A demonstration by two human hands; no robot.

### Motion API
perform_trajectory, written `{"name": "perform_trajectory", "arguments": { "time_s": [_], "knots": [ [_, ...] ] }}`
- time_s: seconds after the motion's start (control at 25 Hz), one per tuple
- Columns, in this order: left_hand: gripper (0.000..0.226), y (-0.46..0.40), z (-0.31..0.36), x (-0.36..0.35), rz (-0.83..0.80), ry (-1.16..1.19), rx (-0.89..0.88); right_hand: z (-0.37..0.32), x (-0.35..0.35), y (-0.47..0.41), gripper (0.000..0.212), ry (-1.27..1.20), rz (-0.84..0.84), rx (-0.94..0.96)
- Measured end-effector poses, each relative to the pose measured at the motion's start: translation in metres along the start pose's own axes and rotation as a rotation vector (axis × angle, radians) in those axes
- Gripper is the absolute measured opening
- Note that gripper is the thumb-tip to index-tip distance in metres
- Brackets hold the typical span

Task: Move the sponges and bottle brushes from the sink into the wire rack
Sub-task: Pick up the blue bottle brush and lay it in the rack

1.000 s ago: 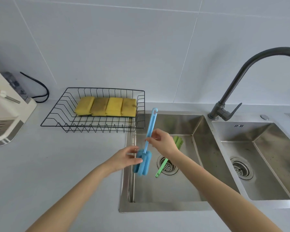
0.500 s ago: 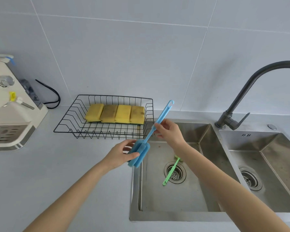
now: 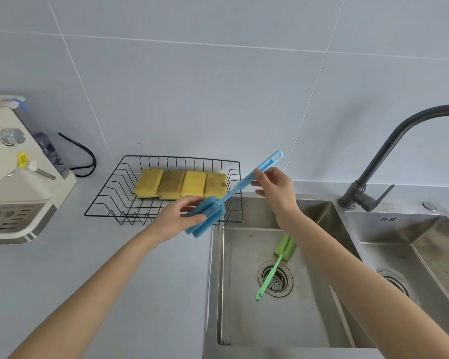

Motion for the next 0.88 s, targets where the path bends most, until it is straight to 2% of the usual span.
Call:
{"name": "perform_trajectory", "arguments": {
  "time_s": [0.08,0.16,0.28,0.44,0.56,0.72,0.88],
  "knots": [
    [0.04,-0.011,0.004,0.007,0.001,-0.008,-0.008,-0.004,0.002,-0.008,0.014,-0.04,0.034,0.01],
    [0.04,-0.023,0.006,0.012,0.0,-0.042,-0.009,-0.003,0.001,-0.016,0.004,-0.081,0.029,0.003],
    [0.041,-0.041,0.003,0.018,0.005,-0.1,0.008,0.007,-0.001,-0.03,0.013,-0.113,0.024,-0.027],
    [0.041,-0.066,-0.009,0.02,0.002,-0.138,0.043,0.023,0.001,-0.052,0.002,-0.184,0.052,-0.109],
    [0.044,-0.087,-0.023,0.013,-0.025,-0.17,0.076,0.043,-0.001,-0.07,0.016,-0.189,0.056,-0.16],
    [0.045,-0.114,-0.048,0.001,-0.058,-0.192,0.133,0.076,-0.005,-0.09,0.002,-0.165,0.074,-0.245],
    [0.043,-0.136,-0.068,-0.008,-0.077,-0.207,0.174,0.105,-0.006,-0.106,0.008,-0.154,0.09,-0.319]
  ]
}}
Point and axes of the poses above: each hand's wrist, its own y-axis away from the middle knuckle, its own x-axis out of the back of the hand, z = x × y, the point moved 7 cm from there along -y, towards the middle knuckle
